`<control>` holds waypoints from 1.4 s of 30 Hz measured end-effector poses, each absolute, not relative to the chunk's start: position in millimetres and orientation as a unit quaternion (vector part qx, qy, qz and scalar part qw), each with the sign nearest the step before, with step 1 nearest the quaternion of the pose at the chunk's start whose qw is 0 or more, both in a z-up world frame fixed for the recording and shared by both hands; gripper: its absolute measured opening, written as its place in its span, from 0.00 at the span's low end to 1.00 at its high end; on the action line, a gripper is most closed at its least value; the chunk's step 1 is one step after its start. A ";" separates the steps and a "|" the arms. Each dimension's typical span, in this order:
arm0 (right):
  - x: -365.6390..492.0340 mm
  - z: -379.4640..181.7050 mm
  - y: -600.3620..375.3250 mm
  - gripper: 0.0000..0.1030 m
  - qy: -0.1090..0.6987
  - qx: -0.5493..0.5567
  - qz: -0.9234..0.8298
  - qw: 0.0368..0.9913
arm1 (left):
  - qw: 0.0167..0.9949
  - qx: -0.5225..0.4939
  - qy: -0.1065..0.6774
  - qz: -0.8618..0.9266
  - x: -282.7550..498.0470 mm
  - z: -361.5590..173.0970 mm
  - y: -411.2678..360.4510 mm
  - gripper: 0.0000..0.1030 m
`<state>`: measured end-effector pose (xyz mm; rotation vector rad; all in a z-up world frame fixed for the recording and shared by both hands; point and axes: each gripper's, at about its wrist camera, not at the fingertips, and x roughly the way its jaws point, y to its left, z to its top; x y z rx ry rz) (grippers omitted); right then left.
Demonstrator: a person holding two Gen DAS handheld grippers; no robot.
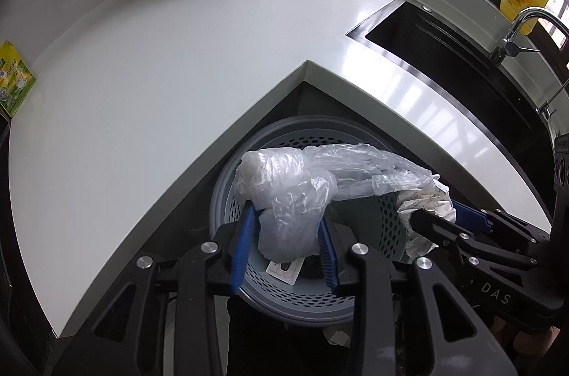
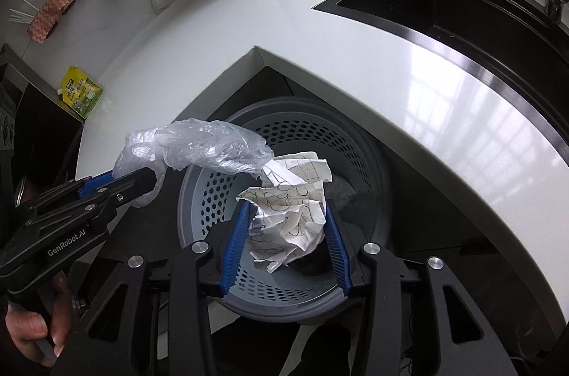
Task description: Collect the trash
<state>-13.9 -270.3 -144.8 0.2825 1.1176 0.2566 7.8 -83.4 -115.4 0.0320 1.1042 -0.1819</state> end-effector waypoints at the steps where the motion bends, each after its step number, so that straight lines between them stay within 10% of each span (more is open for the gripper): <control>1: -13.0 -144.0 -270.8 0.53 0.526 0.131 0.120 0.832 | 0.849 0.012 0.522 -0.081 7.7 -113.9 -81.9 0.53; 4: -13.5 -142.2 -273.3 0.60 0.526 0.124 0.117 0.833 | 0.857 0.005 0.511 -0.072 6.1 -107.8 -79.1 0.68; 42: -25.7 -101.5 -294.4 0.68 0.499 0.103 0.092 0.855 | 0.884 0.017 0.467 -0.029 8.1 -68.2 -82.3 0.93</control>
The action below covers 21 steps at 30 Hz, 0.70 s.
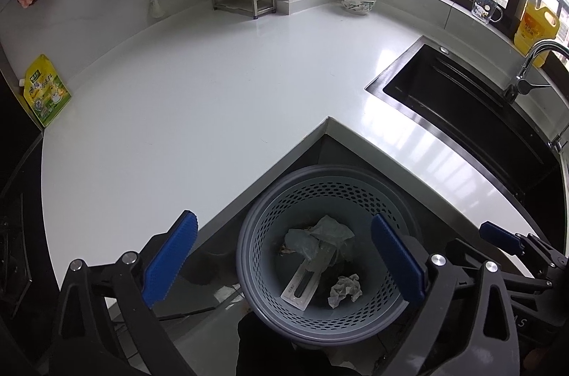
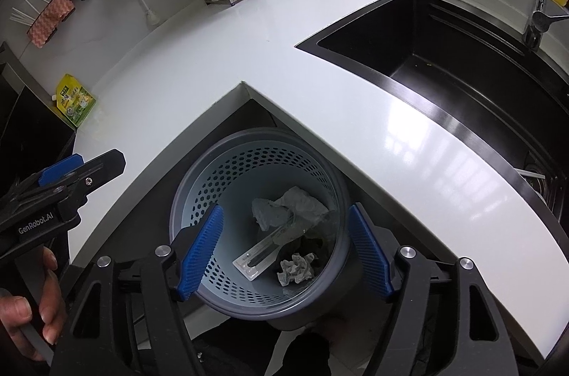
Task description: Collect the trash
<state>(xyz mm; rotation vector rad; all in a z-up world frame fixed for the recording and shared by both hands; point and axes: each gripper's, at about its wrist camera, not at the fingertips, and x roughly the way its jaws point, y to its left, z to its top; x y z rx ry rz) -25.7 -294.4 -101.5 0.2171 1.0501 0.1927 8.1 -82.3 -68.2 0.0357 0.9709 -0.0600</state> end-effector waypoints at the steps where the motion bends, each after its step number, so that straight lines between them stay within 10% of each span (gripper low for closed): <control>1: -25.7 -100.9 -294.3 0.68 0.499 0.103 0.092 0.856 | 0.884 0.017 0.467 -0.027 8.4 -67.8 -81.7 0.94; 21: -25.4 -98.5 -290.9 0.69 0.497 0.099 0.094 0.857 | 0.885 0.016 0.465 -0.018 7.0 -64.5 -81.6 0.94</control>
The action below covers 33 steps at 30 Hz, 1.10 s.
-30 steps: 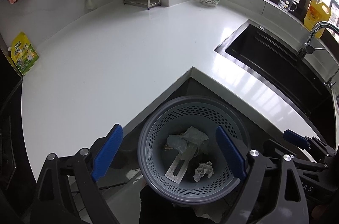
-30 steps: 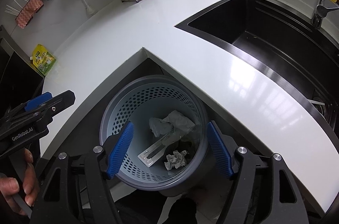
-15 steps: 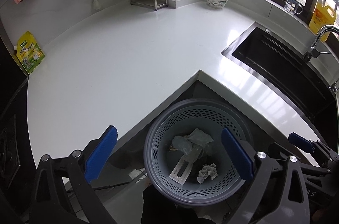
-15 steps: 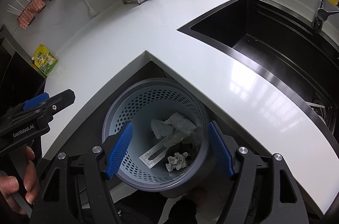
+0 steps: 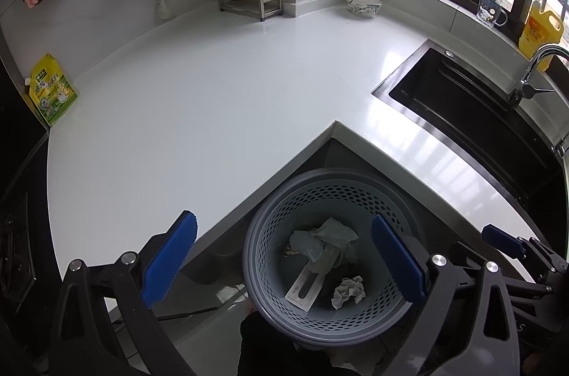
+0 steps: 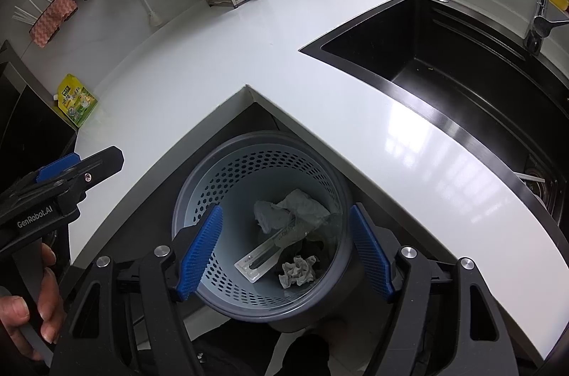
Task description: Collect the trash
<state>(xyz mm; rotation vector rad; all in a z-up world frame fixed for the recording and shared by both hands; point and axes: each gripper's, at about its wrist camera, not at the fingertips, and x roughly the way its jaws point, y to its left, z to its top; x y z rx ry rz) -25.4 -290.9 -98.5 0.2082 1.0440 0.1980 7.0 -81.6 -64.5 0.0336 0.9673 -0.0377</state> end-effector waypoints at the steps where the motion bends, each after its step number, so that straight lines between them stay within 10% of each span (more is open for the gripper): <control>1: -25.5 -98.4 -290.4 0.69 0.497 0.098 0.095 0.857 | 0.885 0.016 0.465 -0.018 6.8 -64.6 -81.3 0.94; 33: -29.6 -98.3 -280.4 0.69 0.497 0.092 0.099 0.857 | 0.881 0.007 0.473 -0.011 4.6 -66.0 -75.0 0.94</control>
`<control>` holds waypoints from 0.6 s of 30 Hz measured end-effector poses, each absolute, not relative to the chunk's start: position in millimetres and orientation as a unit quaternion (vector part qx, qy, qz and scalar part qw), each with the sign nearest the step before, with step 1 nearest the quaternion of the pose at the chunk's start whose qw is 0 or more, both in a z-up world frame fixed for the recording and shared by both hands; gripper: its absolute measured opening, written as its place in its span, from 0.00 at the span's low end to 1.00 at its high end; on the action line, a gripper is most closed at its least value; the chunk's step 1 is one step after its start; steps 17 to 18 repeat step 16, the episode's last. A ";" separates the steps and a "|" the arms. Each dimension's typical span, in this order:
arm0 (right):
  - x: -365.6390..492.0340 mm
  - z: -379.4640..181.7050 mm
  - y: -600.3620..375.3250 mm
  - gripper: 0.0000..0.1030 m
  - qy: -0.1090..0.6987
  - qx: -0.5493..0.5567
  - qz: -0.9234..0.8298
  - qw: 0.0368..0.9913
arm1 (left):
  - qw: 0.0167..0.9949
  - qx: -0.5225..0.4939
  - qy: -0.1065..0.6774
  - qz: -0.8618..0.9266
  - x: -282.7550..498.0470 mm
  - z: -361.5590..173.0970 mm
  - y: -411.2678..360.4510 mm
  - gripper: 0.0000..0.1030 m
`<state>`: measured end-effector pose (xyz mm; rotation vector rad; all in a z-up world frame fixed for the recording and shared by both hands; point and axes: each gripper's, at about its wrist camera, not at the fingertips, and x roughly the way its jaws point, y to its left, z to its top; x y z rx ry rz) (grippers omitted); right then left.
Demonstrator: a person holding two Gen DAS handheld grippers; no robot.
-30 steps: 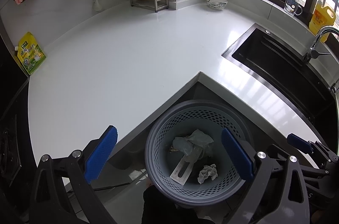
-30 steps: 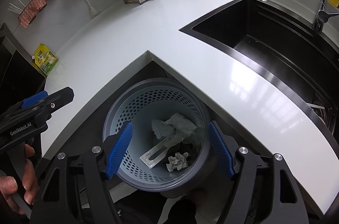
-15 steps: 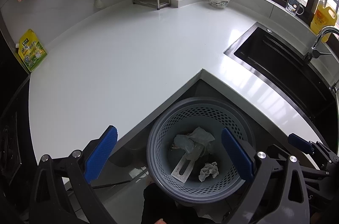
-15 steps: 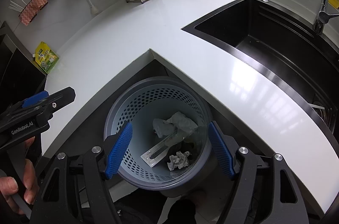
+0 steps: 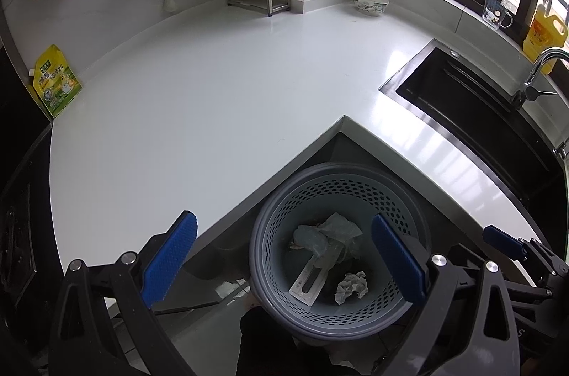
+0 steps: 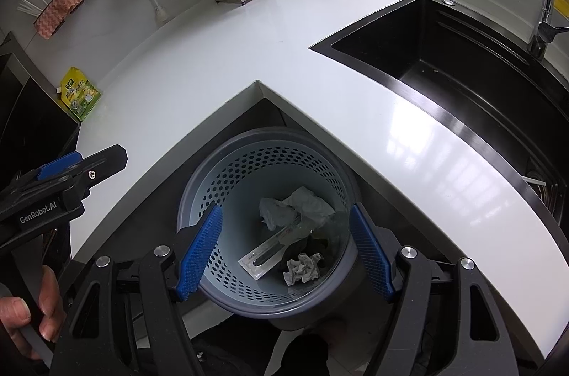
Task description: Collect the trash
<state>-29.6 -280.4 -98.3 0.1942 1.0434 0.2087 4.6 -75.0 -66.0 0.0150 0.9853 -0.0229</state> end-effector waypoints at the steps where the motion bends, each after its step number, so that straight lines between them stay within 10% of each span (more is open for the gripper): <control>1: -29.5 -98.2 -280.6 0.69 0.497 0.093 0.099 0.857 | 0.880 0.007 0.474 -0.012 4.7 -66.6 -74.7 0.94; 18: -30.4 -97.9 -279.9 0.69 0.495 0.093 0.100 0.858 | 0.880 0.008 0.475 -0.012 3.7 -66.2 -74.8 0.94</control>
